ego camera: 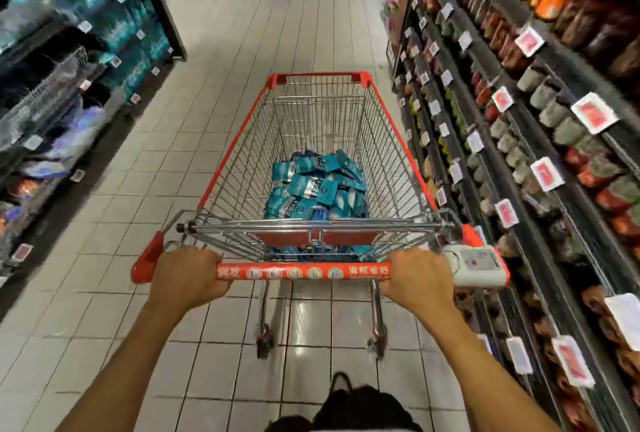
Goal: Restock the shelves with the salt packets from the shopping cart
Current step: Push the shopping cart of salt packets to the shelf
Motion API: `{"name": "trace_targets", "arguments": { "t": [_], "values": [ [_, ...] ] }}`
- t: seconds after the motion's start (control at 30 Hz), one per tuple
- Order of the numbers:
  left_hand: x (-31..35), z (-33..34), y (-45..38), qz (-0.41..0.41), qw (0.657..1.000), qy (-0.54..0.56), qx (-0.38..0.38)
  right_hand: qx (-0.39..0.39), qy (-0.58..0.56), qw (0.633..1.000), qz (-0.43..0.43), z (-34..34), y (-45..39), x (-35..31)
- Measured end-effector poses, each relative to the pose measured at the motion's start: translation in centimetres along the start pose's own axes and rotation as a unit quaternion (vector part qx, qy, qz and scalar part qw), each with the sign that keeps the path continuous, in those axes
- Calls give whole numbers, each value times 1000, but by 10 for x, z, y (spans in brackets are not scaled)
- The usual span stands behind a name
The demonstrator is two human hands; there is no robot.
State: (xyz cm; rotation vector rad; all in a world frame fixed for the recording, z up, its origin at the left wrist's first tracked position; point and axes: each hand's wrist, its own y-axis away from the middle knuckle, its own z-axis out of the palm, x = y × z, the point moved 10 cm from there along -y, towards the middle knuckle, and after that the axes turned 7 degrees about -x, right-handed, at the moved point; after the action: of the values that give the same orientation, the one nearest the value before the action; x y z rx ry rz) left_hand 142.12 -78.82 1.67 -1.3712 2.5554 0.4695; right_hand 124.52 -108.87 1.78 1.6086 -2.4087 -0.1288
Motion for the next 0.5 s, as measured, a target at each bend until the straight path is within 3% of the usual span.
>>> {"name": "trace_targets", "arguments": {
  "t": [0.3, 0.5],
  "values": [
    [-14, -25, -179, -11, 1000, 9, -6, -24, -24, 999, 4, -30, -176, 35],
    [-30, -40, -302, -7, 999, 28, 28, -23, -27, 999, 7, -52, -292, 48]
  ]
}}
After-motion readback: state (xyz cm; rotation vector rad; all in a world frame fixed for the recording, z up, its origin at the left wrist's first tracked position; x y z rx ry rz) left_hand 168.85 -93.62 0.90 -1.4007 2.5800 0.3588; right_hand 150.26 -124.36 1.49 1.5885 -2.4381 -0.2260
